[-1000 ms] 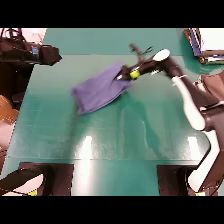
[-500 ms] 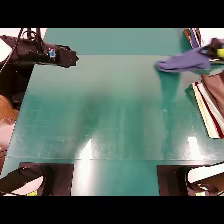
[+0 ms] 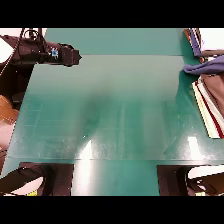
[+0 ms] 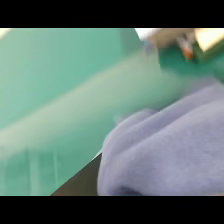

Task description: Fold the shirts.

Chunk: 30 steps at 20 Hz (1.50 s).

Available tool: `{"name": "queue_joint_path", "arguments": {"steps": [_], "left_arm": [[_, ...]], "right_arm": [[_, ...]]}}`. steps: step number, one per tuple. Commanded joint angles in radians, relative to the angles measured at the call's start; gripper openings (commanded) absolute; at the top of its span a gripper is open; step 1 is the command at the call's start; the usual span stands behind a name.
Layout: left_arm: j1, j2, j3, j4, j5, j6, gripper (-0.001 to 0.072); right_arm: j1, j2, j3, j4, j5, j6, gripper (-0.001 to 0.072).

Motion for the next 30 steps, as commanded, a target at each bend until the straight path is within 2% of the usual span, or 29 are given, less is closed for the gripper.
{"name": "queue_joint_path", "arguments": {"steps": [1,5,7,11,13,17,21,22,24,25,26,28,30], "left_arm": [[-0.001,-0.001,0.000,-0.003,0.001,-0.001,0.0023],[-0.001,-0.001,0.000,-0.002,0.004,0.000,0.0023],[-0.001,-0.001,0.000,-0.002,0.003,0.000,0.0023],[-0.001,-0.001,0.000,-0.002,0.000,0.000,0.0023],[-0.001,-0.001,0.000,-0.002,0.000,0.004,0.0023],[0.000,-0.001,0.000,-0.002,0.001,0.008,0.0023],[-0.001,-0.001,0.000,-0.002,0.000,0.008,0.0023],[-0.001,-0.001,0.000,-0.002,0.000,0.008,0.0023],[-0.001,-0.001,0.000,-0.002,0.000,0.008,0.0023],[-0.001,-0.001,0.000,-0.002,0.000,0.008,0.0024],[-0.001,-0.001,0.000,-0.002,0.000,0.008,0.0023],[-0.001,-0.001,0.000,-0.003,0.000,0.008,0.0024],[-0.001,-0.001,0.000,-0.003,0.000,0.008,0.0024]], "right_arm": [[-0.021,0.035,0.075,0.027,-0.022,0.000,0.0018],[-0.021,0.173,-0.049,0.023,-0.079,-0.037,0.0018],[-0.021,0.224,-0.084,-0.017,-0.058,-0.055,0.0018],[-0.032,0.298,-0.125,-0.195,0.027,-0.053,0.0018],[-0.065,0.335,-0.173,-0.210,0.070,-0.053,0.0018],[-0.180,0.442,-0.364,-0.325,0.167,-0.051,0.0019],[-0.325,0.563,-0.629,-0.430,0.196,-0.051,0.0023],[-0.364,0.589,-0.695,-0.438,0.195,-0.051,0.0076],[-0.444,0.623,-0.811,-0.452,0.188,-0.051,0.0389],[-0.484,0.632,-0.854,-0.452,0.187,-0.051,0.0498],[-0.524,0.640,-0.886,-0.451,0.188,-0.051,0.0560],[-0.572,0.641,-0.892,-0.414,0.194,-0.051,0.0577],[-0.575,0.641,-0.842,-0.294,0.176,-0.051,0.0577]]}}
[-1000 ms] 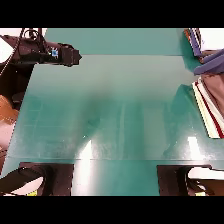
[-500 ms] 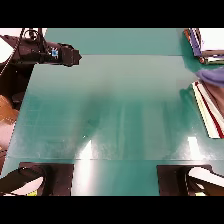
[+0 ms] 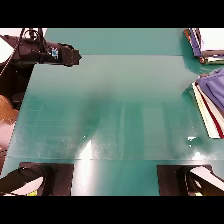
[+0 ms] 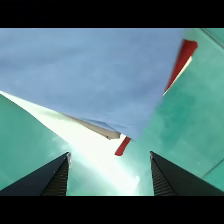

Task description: Fold the shirts.

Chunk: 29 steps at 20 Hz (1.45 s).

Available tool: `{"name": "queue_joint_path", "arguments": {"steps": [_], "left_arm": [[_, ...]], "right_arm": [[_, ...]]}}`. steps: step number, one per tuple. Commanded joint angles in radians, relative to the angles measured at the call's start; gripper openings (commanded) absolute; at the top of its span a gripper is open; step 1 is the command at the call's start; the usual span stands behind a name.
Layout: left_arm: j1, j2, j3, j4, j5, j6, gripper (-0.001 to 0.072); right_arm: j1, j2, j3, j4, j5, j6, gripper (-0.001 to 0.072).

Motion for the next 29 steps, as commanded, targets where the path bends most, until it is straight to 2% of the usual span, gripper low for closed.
{"name": "queue_joint_path", "arguments": {"steps": [1,4,6,11,15,16,17,18,19,29], "left_arm": [[-0.001,-0.001,0.000,0.000,0.000,-0.001,0.0023],[-0.001,-0.001,0.000,0.000,0.000,-0.001,0.0024],[-0.001,-0.001,0.000,0.000,-0.001,-0.001,0.0024],[-0.001,-0.001,0.000,0.000,-0.014,-0.001,0.0024],[-0.001,-0.001,0.000,0.000,0.029,-0.001,0.0024],[0.000,-0.001,0.000,0.000,0.032,-0.001,0.0023],[0.000,-0.001,0.000,0.000,0.031,-0.001,0.0024],[-0.001,-0.001,0.000,0.000,0.031,-0.001,0.0024],[0.000,-0.001,0.000,0.000,0.031,-0.001,0.0024],[0.000,-0.001,0.000,0.000,0.031,-0.001,0.0024]], "right_arm": [[-0.025,0.012,0.030,0.183,-0.028,0.000,0.0577],[0.153,0.012,0.137,0.393,-0.072,0.000,0.0576],[0.337,0.011,0.194,0.433,-0.106,0.000,0.0575],[0.795,0.011,0.239,0.392,-0.255,-0.001,0.0571],[1.062,0.011,0.239,0.247,-0.344,-0.003,0.0564],[1.112,0.011,0.239,0.218,-0.352,-0.003,0.0434],[1.151,0.011,0.239,0.197,-0.359,-0.003,0.0241],[1.178,0.011,0.239,0.188,-0.364,-0.003,0.0078],[1.198,0.011,0.239,0.182,-0.367,-0.003,0.0021],[1.219,0.011,0.239,0.182,-0.367,-0.003,0.0021]]}}
